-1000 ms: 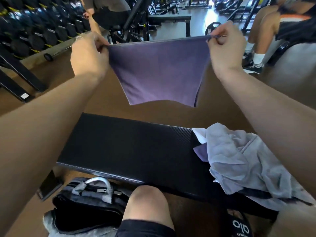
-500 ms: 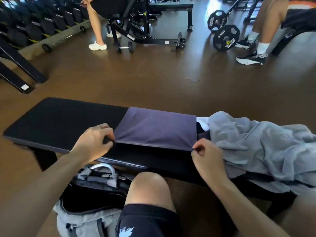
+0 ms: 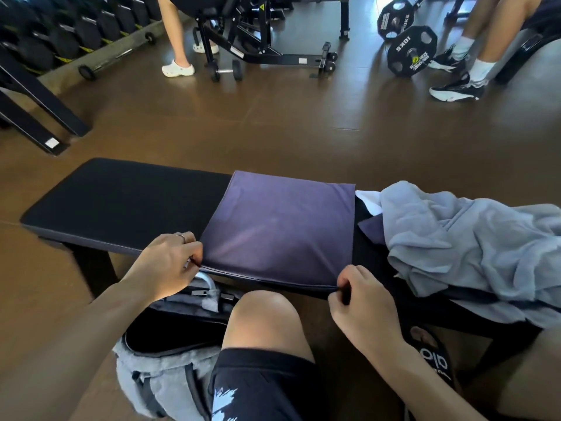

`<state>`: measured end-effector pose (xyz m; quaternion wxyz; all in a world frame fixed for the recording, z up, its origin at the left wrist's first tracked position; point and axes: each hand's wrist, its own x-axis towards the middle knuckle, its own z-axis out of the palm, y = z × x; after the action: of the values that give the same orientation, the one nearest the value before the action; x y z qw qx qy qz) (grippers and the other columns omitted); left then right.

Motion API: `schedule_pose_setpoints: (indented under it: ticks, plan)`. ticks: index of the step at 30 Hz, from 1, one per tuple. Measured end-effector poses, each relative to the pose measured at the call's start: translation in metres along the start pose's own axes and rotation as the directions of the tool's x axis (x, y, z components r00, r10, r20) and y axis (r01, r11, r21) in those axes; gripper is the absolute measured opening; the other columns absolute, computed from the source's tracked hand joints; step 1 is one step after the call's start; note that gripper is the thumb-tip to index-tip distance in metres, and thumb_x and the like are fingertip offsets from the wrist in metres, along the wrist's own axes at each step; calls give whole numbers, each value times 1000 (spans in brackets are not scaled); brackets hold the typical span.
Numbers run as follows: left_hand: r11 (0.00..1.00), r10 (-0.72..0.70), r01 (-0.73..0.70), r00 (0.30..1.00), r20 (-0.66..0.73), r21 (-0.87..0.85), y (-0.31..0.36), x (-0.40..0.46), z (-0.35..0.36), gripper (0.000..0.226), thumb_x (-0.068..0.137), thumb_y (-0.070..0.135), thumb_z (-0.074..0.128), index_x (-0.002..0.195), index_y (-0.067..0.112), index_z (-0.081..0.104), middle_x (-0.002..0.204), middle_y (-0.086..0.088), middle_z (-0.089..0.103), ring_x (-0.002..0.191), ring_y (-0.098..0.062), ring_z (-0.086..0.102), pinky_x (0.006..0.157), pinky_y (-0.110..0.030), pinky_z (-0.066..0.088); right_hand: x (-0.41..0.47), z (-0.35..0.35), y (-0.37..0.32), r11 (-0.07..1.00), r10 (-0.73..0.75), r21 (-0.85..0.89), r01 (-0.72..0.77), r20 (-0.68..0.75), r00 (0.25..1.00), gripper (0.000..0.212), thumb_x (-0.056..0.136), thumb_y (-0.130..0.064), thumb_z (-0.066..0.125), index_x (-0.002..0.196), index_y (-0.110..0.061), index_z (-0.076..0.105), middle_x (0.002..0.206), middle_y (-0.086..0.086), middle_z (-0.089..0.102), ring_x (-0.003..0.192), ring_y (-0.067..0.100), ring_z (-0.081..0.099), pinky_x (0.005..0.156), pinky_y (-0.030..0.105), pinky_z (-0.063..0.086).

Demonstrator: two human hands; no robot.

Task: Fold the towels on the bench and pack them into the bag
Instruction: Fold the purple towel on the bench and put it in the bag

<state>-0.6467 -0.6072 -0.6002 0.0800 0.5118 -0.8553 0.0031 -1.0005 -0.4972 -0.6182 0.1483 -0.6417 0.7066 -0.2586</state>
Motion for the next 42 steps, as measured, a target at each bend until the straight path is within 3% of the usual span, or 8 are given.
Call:
schedule_pose_setpoints:
  ticks: [5, 8, 11, 14, 17, 23, 37, 42]
  plan:
    - [982, 81, -114, 975, 207, 148, 0, 5, -8, 29, 57, 13, 63, 78, 26, 46, 75, 12, 39, 65, -16, 43, 70, -30, 39, 8, -20, -13, 995, 23, -96, -3, 197, 980, 23, 79, -26, 68, 83, -30, 45, 82, -9, 48, 74, 6, 46, 59, 16, 29]
    - [987, 76, -95, 986, 148, 126, 11, 22, -20, 19, 71, 27, 46, 90, 25, 48, 78, 10, 43, 65, -20, 48, 65, -35, 43, 33, -29, -26, 1000, 3, 23, -5, 76, 997, 16, 81, -27, 67, 87, -28, 52, 85, -12, 53, 80, 7, 51, 67, 21, 41]
    - [999, -20, 22, 998, 53, -42, 42, 61, -21, 44, 90, 38, 34, 121, 21, 60, 104, -1, 60, 88, -30, 61, 76, -40, 49, 85, -16, -35, 1000, -24, 4, 24, -4, 1000, 33, 92, -29, 56, 124, -22, 58, 119, -2, 61, 109, 24, 56, 90, 37, 47]
    - [991, -136, 135, 981, 136, 11, 76, 115, -1, 56, 104, 45, 28, 156, 27, 32, 146, -6, 47, 129, -31, 50, 104, -43, 42, 137, 15, -36, 971, 2, -234, 41, 179, 984, 61, 102, -38, 36, 157, -16, 23, 158, 11, 35, 143, 33, 33, 118, 45, 28]
    - [974, -224, 211, 951, 214, 83, 92, 158, 23, 62, 105, 52, 20, 162, 34, 3, 170, -3, 5, 156, -25, 7, 126, -41, 8, 171, 39, -30, 942, 3, -321, 96, 292, 956, 63, 106, -45, 20, 161, -19, 2, 168, 10, 3, 155, 27, 1, 125, 44, 1]
    - [879, -472, 473, 844, 254, 60, 67, 167, 62, 72, 100, 66, 13, 162, 34, -2, 170, -6, -10, 156, -25, -11, 126, -44, -7, 193, 43, 6, 895, 119, -447, 7, 253, 960, 65, 105, -48, 11, 161, -16, 4, 169, 9, 1, 155, 23, -2, 125, 44, -2]
    - [870, -491, 466, 852, 184, 163, 76, 169, 55, 73, 101, 63, 19, 162, 26, 5, 168, -17, 3, 156, -31, -2, 125, -48, -4, 200, 24, 12, 907, 206, -407, -110, 200, 958, 62, 106, -44, 22, 159, -11, 17, 161, 20, 24, 151, 33, 16, 123, 43, 13]
    - [994, -7, 8, 1000, 13, -111, 154, 150, 11, 46, 96, 53, 48, 117, 13, 54, 120, -11, 57, 112, -34, 54, 87, -43, 43, 221, 1, 12, 926, 17, -378, -10, 16, 1000, 42, 99, -17, 41, 141, -11, 44, 129, 15, 57, 119, 37, 52, 99, 44, 38]
